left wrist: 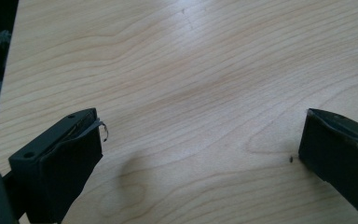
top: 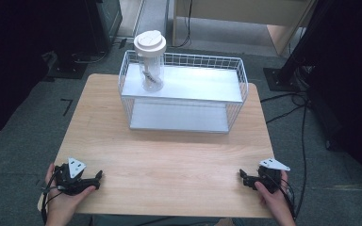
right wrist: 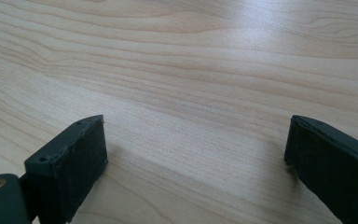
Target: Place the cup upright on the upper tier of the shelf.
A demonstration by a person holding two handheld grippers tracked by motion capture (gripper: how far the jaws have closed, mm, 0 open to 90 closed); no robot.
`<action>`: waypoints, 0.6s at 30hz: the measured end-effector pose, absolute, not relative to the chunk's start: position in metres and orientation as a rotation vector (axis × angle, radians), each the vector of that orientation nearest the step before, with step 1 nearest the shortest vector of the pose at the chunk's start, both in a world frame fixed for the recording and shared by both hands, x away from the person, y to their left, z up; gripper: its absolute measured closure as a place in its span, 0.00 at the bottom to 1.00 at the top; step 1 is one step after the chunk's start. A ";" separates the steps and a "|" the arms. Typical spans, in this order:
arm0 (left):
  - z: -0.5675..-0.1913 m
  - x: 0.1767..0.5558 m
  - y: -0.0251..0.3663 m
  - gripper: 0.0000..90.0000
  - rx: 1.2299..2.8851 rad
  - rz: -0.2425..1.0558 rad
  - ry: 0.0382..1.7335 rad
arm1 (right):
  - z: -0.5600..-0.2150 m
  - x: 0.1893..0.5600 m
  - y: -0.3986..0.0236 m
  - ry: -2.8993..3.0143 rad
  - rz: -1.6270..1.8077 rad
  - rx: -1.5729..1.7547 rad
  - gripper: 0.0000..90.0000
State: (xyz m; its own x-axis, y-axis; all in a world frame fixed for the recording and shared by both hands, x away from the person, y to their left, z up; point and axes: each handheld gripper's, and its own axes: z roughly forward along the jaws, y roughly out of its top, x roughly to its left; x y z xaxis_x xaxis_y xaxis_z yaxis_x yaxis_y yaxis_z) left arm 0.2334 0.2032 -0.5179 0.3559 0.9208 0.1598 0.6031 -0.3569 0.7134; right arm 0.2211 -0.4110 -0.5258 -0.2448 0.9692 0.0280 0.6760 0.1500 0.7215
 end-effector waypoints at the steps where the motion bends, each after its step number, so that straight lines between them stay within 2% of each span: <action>1: -0.518 0.233 0.203 0.00 2.073 0.755 1.319 | -0.526 0.221 -0.411 1.986 0.873 1.566 0.06; 7: -0.518 0.237 0.207 0.00 2.062 0.700 1.345 | -0.526 0.221 -0.411 1.987 0.873 1.565 0.06; 12: -0.519 0.244 0.215 0.00 2.039 0.567 1.393 | -0.526 0.221 -0.411 1.988 0.872 1.563 0.06; 18: -0.519 0.244 0.215 0.00 2.038 0.567 1.393 | -0.526 0.221 -0.411 1.987 0.873 1.565 0.06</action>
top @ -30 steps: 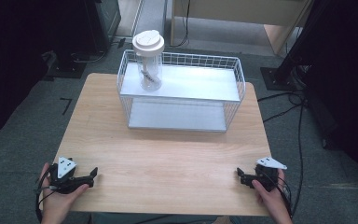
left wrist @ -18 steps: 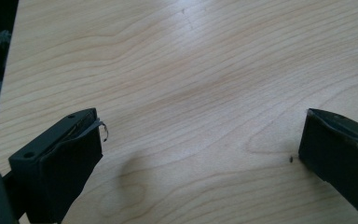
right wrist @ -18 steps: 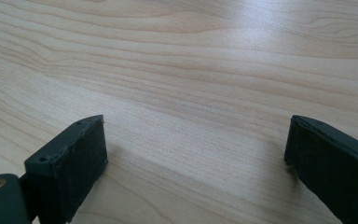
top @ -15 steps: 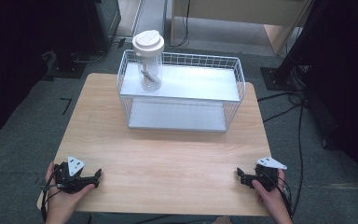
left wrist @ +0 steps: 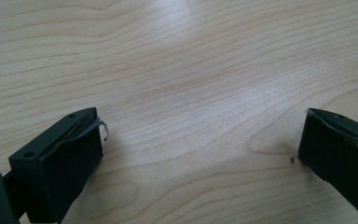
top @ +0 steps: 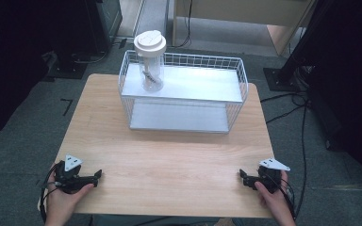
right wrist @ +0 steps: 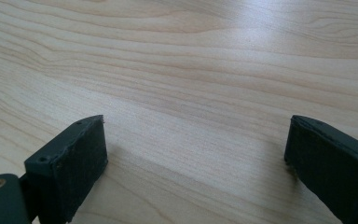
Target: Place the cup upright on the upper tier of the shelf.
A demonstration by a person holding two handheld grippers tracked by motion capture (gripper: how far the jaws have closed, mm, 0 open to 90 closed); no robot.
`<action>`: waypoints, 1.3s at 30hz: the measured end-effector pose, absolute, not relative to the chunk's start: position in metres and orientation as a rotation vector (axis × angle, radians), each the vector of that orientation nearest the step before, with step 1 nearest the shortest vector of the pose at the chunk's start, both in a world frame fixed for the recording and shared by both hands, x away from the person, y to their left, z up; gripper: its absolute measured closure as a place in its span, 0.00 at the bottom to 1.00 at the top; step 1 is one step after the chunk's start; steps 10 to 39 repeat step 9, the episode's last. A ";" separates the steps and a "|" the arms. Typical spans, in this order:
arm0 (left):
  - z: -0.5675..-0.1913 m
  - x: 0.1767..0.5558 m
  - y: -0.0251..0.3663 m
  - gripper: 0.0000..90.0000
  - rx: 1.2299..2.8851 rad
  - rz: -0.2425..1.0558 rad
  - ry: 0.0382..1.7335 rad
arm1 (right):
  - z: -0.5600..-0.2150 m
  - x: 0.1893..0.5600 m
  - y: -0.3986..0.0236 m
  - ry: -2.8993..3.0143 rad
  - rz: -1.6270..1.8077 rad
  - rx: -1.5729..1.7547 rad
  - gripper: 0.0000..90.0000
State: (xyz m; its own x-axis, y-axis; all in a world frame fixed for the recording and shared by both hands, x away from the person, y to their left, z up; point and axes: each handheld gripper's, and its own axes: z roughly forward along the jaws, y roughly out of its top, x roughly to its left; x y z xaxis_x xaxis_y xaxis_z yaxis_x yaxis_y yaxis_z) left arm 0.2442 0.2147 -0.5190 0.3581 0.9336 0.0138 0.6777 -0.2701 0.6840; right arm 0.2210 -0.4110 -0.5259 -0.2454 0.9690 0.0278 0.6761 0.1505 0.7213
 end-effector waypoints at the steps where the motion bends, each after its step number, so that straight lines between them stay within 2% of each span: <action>1: -0.519 0.244 0.215 0.00 2.038 0.567 1.393 | -0.526 0.221 -0.411 1.987 0.872 1.565 0.06; 39: -0.519 0.244 0.215 0.00 2.039 0.567 1.393 | -0.526 0.221 -0.411 1.988 0.873 1.565 0.06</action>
